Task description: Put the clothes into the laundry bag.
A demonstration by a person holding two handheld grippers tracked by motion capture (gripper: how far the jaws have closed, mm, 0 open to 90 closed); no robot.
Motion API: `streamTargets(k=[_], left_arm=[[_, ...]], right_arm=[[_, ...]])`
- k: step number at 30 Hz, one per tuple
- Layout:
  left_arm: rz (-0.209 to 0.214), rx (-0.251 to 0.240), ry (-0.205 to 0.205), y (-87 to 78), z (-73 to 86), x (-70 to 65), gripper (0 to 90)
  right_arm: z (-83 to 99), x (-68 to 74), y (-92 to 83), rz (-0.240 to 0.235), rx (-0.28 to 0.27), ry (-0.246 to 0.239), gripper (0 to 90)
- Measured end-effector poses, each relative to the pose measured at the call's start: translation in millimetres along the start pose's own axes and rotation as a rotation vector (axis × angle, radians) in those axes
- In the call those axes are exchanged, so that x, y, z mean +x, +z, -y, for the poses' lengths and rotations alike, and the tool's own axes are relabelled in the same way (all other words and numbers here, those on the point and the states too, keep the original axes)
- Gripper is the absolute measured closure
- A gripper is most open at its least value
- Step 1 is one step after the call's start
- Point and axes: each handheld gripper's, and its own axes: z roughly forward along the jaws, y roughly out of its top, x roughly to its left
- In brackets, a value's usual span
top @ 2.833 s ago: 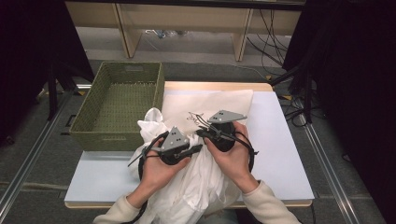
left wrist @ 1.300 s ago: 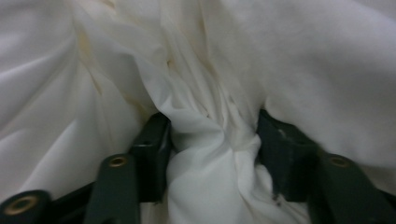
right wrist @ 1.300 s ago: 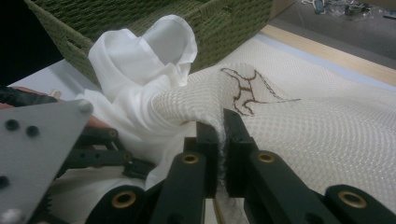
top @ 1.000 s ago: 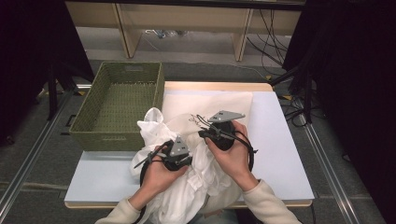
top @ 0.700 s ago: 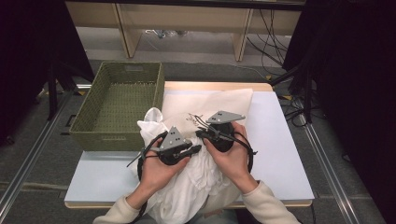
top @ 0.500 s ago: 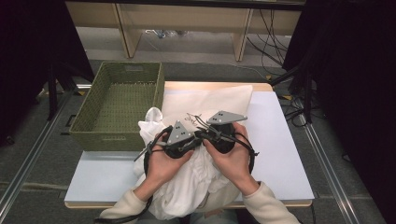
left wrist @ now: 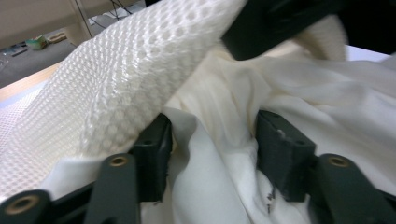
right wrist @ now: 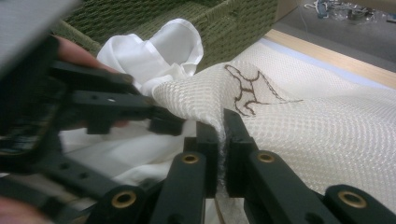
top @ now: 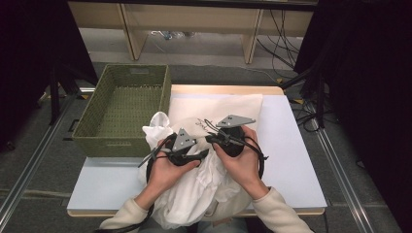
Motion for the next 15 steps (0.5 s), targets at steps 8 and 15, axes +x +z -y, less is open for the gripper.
streamTargets(k=[8,15], left_arm=[[0.044,-0.025,-0.025,-40.0,1.1,-11.3,33.5],[0.023,0.086,0.032,-35.8,13.4,-10.4,28.1]], right_arm=[[0.1,-2.3,-0.6,0.004,0.005,0.018,87.7],[-0.1,-2.7,-1.1,0.007,0.002,0.005,87.8]])
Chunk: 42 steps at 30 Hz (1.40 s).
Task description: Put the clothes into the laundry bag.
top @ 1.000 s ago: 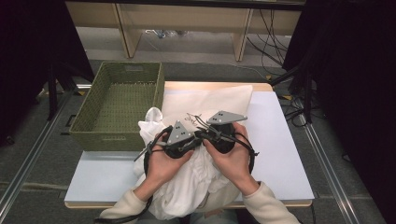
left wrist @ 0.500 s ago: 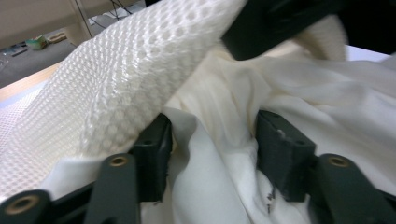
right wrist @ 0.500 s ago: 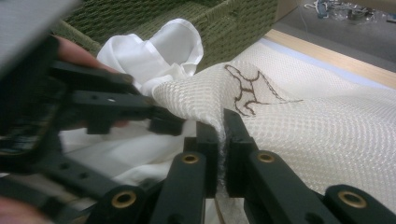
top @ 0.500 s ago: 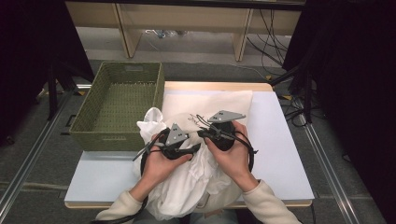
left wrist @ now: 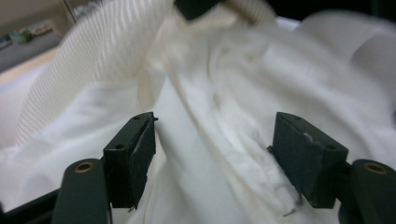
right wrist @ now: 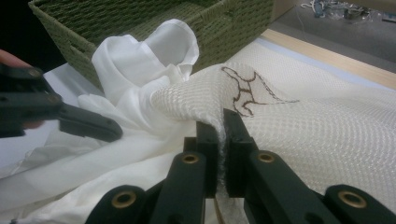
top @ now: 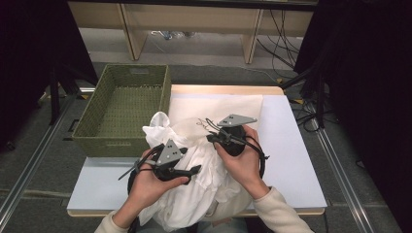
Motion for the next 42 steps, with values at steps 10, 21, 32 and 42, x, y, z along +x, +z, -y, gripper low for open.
streamTargets(k=[10,21,32,42], left_arm=[[0.042,0.145,0.013,45.4,20.5,-0.8,48.1],[0.098,-0.035,-0.126,27.3,10.2,3.2,81.9],[0.065,-0.183,-0.077,9.8,-33.1,-6.0,82.3],[-0.059,-0.034,-0.016,65.9,-25.0,25.4,80.2]], right_arm=[[1.1,0.5,2.0,-0.003,0.013,0.014,87.7],[1.3,1.7,3.2,-0.002,0.014,-0.002,87.7],[-5.3,12.0,-11.2,-0.021,-0.026,0.014,88.0],[-4.9,10.7,-9.2,-0.042,-0.021,0.004,87.8]])
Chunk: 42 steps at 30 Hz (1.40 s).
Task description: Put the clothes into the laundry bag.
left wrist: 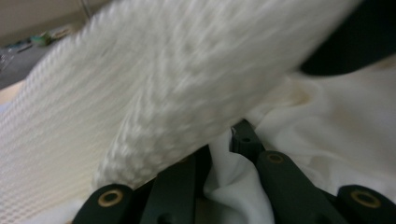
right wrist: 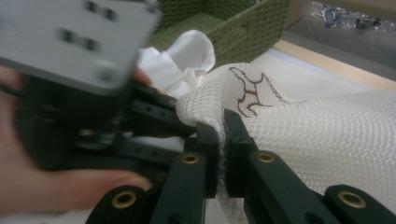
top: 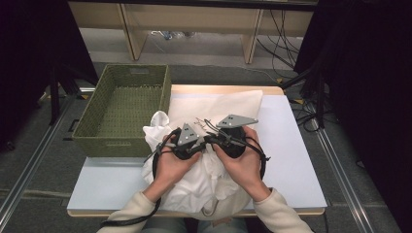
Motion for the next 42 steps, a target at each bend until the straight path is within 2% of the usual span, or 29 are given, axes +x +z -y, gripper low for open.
streamTargets(k=[1,2,3,4,5,6,10,11,14,15,17,18,19,22,23,24,26,28,29,30,31,33,34,36,38,39,40,41,42], left_arm=[[-0.001,0.033,-0.001,6.8,4.5,1.5,79.6],[-0.001,0.033,-0.001,6.8,4.5,1.5,78.5],[-0.003,0.007,-0.038,9.0,5.6,-1.1,78.5],[-0.001,0.016,-0.01,6.2,5.6,0.9,76.8],[0.008,-0.014,-0.043,4.6,6.2,-0.7,74.2],[0.022,-0.026,-0.055,-1.2,7.3,-1.2,67.8],[0.046,-0.046,-0.047,-12.3,10.0,-4.0,47.2],[0.057,-0.05,-0.042,-22.5,11.1,-7.0,43.0],[0.066,-0.063,-0.038,-39.2,11.2,-11.9,32.2],[0.066,-0.063,-0.038,-39.2,11.2,-11.9,30.6],[0.068,-0.068,-0.026,-56.7,12.1,-14.0,28.1],[0.068,-0.068,-0.026,-56.7,12.1,-14.0,27.1],[0.099,-0.069,-0.039,-65.3,13.8,-15.7,26.6],[0.105,-0.059,-0.056,-71.7,16.9,-19.7,25.0],[0.104,-0.047,-0.033,-73.7,18.2,-20.3,24.4],[0.102,-0.013,0.0,-73.6,22.3,-22.0,23.7],[0.1,0.044,0.02,-69.4,28.6,-22.8,23.7],[0.114,0.058,0.017,-64.1,33.1,-23.6,24.7],[0.117,0.091,0.024,-53.5,40.5,-24.2,25.7],[0.117,0.091,0.024,-53.5,40.5,-24.2,27.3],[0.132,0.108,0.016,-42.8,46.0,-24.2,29.8],[0.13,0.12,0.007,-38.5,47.7,-24.8,36.3],[0.129,0.127,0.018,-35.1,48.0,-24.2,40.3],[0.123,0.144,0.011,-29.9,46.2,-24.7,47.8],[0.12,0.148,0.019,-29.4,45.1,-25.0,56.0],[0.112,0.158,0.037,-28.7,44.3,-24.5,60.3],[0.111,0.154,0.033,-27.7,44.0,-25.7,60.3],[0.096,0.153,0.038,-27.3,43.6,-25.8,64.5],[0.092,0.133,0.03,-27.4,43.0,-26.4,72.5]], right_arm=[[2.5,-2.5,4.5,0.015,0.016,-0.001,87.7],[2.5,-2.5,4.5,0.015,0.016,-0.001,87.7],[3.9,-3.3,6.9,0.009,0.025,0.003,87.7],[4.5,-5.3,8.1,0.015,0.021,-0.013,87.7],[4.6,-6.3,8.6,0.014,0.017,-0.014,87.7],[4.2,-7.5,7.6,0.019,0.022,0.002,87.7],[4.8,-8.1,7.2,0.027,0.026,0.018,87.7],[4.9,-7.9,7.6,0.027,0.027,0.014,87.7],[4.4,-8.5,7.1,0.029,0.026,0.008,87.7],[4.3,-8.8,7.0,0.029,0.024,0.006,87.7],[4.3,-9.9,6.8,0.035,0.018,0.004,87.7],[4.3,-9.9,6.8,0.035,0.018,0.004,87.7],[4.1,-9.9,6.2,0.03,0.029,0.017,87.7],[4.1,-10.2,6.4,0.031,0.029,0.015,87.7],[4.2,-10.2,6.3,0.032,0.03,0.015,87.7],[4.1,-10.0,6.3,0.032,0.029,0.017,87.7],[4.1,-10.4,6.5,0.039,0.028,0.005,87.7],[4.1,-10.9,6.7,0.04,0.024,-0.008,87.7],[4.3,-10.8,7.2,0.042,0.023,-0.007,87.7],[4.3,-10.8,7.2,0.042,0.023,-0.007,87.7],[4.5,-10.7,8.0,0.04,0.022,-0.003,87.7],[4.9,-11.1,8.4,0.045,0.024,-0.008,87.6],[5.0,-11.2,8.4,0.042,0.03,-0.005,87.6],[5.0,-10.2,8.1,0.04,0.038,0.013,87.6],[4.9,-11.0,8.3,0.043,0.033,-0.004,87.7],[4.8,-10.9,8.0,0.045,0.034,-0.005,87.7],[4.8,-10.9,8.0,0.045,0.034,-0.005,87.7],[4.9,-10.8,8.0,0.044,0.034,-0.005,87.7],[5.4,-8.9,8.2,0.04,0.038,0.011,87.7]])
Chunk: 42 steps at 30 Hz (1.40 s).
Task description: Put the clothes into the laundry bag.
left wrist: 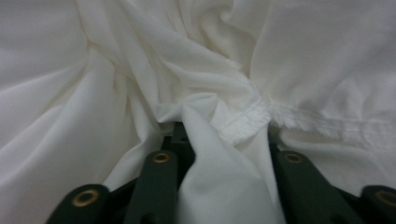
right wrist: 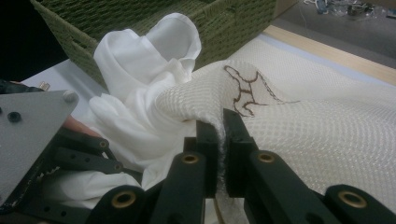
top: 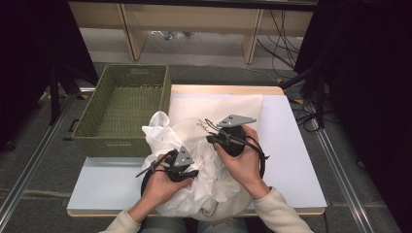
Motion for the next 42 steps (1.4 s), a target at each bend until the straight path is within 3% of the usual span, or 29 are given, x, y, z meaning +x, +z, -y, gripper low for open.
streamTargets(k=[2,3,5,6,7,8,10,11,16,17,19,21,22,23,24,25,26,27,28,29,30,31,37,39,42], left_arm=[[0.007,-0.015,0.003,-1.7,-0.8,1.0,75.4],[0.02,-0.067,-0.051,-7.6,-2.9,1.7,78.3],[0.033,-0.092,-0.067,-12.0,-5.3,2.4,79.6],[0.037,-0.146,-0.106,-15.0,-7.9,1.3,79.6],[0.049,-0.203,-0.118,-25.2,-16.0,2.4,80.1],[0.049,-0.203,-0.118,-25.2,-16.0,2.4,80.2],[0.015,-0.255,-0.1,-34.8,-25.7,3.0,80.3],[0.018,-0.286,-0.126,-39.9,-34.3,1.2,80.4],[0.009,-0.296,-0.091,-40.3,-45.9,0.6,80.4],[-0.012,-0.289,-0.059,-37.1,-49.8,1.1,80.4],[-0.02,-0.28,-0.049,-33.9,-50.9,2.2,80.4],[-0.047,-0.25,-0.064,-17.3,-49.8,10.3,80.1],[-0.067,-0.235,-0.049,-9.7,-48.6,16.1,79.9],[-0.076,-0.211,-0.066,-0.4,-46.1,20.8,79.7],[-0.076,-0.211,-0.066,-0.4,-46.1,20.8,79.3],[-0.077,-0.178,-0.078,7.6,-42.6,26.1,79.3],[-0.081,-0.179,-0.097,16.7,-39.7,29.2,77.7],[-0.062,-0.15,-0.104,25.1,-35.5,31.5,76.1],[-0.062,-0.15,-0.104,25.1,-35.5,31.5,74.3],[-0.062,-0.121,-0.067,22.5,-34.8,33.5,71.5],[-0.065,-0.148,-0.087,22.5,-34.5,31.2,71.5],[-0.043,-0.176,-0.086,16.3,-33.8,30.8,63.6],[-0.001,-0.206,-0.112,-7.6,-27.8,24.0,36.6],[-0.007,-0.205,-0.073,-26.5,-24.5,18.2,31.2],[0.014,-0.203,-0.078,-37.6,-21.7,14.9,28.4]], right_arm=[[0.0,0.3,0.0,-0.003,0.003,0.002,87.7],[0.2,0.6,1.4,-0.004,-0.012,-0.004,87.7],[0.0,1.6,0.1,0.006,-0.003,0.006,87.7],[0.0,1.6,0.1,0.006,-0.003,0.006,87.7],[-0.5,1.9,0.0,-0.005,-0.004,-0.003,87.7],[-0.5,1.9,0.0,-0.005,-0.004,-0.003,87.7],[-1.1,3.7,-0.8,-0.012,-0.011,-0.009,87.7],[-2.3,4.8,-2.9,-0.012,-0.033,-0.03,87.8],[-5.2,9.8,-10.7,-0.013,-0.053,-0.015,88.0],[-6.0,7.8,-13.6,-0.009,-0.071,-0.029,88.1],[-6.0,7.9,-14.2,-0.012,-0.077,-0.018,88.1],[-6.4,10.6,-14.7,-0.037,-0.073,-0.012,88.1],[-6.1,12.1,-13.5,-0.048,-0.067,-0.01,88.1],[-5.7,11.9,-10.4,-0.055,-0.074,-0.033,88.1],[-5.7,11.9,-10.4,-0.055,-0.074,-0.033,88.1],[-4.8,13.4,-9.6,-0.057,-0.054,-0.013,88.1],[-2.8,11.3,-3.8,-0.051,-0.036,-0.027,87.9],[-1.3,9.7,-0.7,-0.045,-0.035,-0.027,87.9],[-1.3,9.7,-0.7,-0.045,-0.035,-0.027,87.9],[0.5,7.1,0.7,-0.041,-0.011,0.003,87.8],[0.5,7.1,0.7,-0.041,-0.011,0.003,87.8],[-0.5,3.4,0.7,-0.034,-0.022,-0.019,87.8],[0.1,-0.5,0.2,-0.02,-0.022,-0.023,87.7],[-0.2,0.4,-0.3,-0.019,-0.018,-0.006,87.7],[-0.5,1.2,-1.4,-0.012,-0.015,0.005,87.7]])
